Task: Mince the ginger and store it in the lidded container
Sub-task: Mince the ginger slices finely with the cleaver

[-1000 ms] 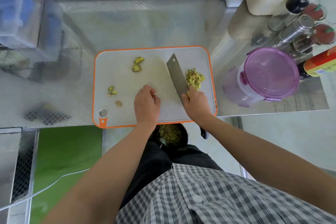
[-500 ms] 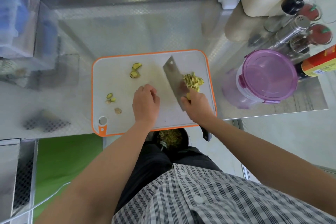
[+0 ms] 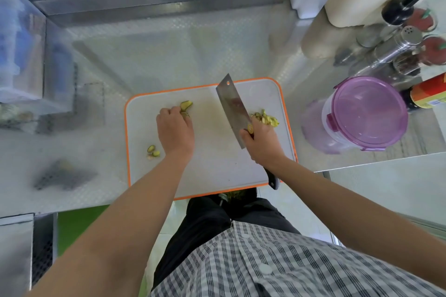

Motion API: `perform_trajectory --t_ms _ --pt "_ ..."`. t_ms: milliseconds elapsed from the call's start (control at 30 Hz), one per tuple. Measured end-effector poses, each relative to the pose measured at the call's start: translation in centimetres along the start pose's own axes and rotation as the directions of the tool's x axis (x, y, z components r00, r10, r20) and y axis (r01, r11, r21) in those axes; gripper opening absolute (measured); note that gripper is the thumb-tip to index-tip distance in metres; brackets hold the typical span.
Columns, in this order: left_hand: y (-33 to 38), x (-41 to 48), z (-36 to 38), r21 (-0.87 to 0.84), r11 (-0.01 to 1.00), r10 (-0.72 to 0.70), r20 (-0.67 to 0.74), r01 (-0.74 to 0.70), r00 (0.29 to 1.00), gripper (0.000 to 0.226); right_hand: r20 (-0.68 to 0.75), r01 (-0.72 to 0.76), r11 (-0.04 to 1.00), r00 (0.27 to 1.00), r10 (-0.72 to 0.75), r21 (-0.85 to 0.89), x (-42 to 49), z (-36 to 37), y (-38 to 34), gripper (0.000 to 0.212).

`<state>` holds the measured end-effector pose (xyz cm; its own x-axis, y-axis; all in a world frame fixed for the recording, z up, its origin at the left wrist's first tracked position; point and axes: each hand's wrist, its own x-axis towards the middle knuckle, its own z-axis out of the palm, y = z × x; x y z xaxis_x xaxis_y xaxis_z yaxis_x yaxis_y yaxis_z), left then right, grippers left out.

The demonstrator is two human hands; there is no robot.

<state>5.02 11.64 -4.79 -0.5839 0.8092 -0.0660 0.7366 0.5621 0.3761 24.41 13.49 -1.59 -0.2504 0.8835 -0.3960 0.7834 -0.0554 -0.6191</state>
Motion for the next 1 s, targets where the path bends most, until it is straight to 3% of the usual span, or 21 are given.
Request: perform_trajectory --t_ms 400,600,800,1000 --pt "-0.7 0.3 -0.4 -0.128 0.978 -0.154 0.066 0.162 0.986 0.024 0.036 0.0 1.0 0.999 0.0 -0.012 0.3 0.4 0.0 0.029" --pt "-0.5 -0.7 -0.6 -0.292 0.939 -0.151 0.131 0.184 0.98 0.02 0.05 0.045 0.999 0.998 -0.045 -0.013 0.1 0.7 0.0 0.019" --pt "1.4 -3.2 -0.5 -0.47 0.837 -0.051 0.444 0.281 0.895 0.027 0.071 0.146 0.984 0.988 -0.139 -0.099 -0.6 0.4 0.3 0.011" --pt "1.5 -7.6 0.7 -0.315 0.945 0.047 0.398 0.089 0.916 0.026 0.096 0.181 0.963 0.982 -0.164 -0.199 -2.8 -0.3 2.1 0.012"
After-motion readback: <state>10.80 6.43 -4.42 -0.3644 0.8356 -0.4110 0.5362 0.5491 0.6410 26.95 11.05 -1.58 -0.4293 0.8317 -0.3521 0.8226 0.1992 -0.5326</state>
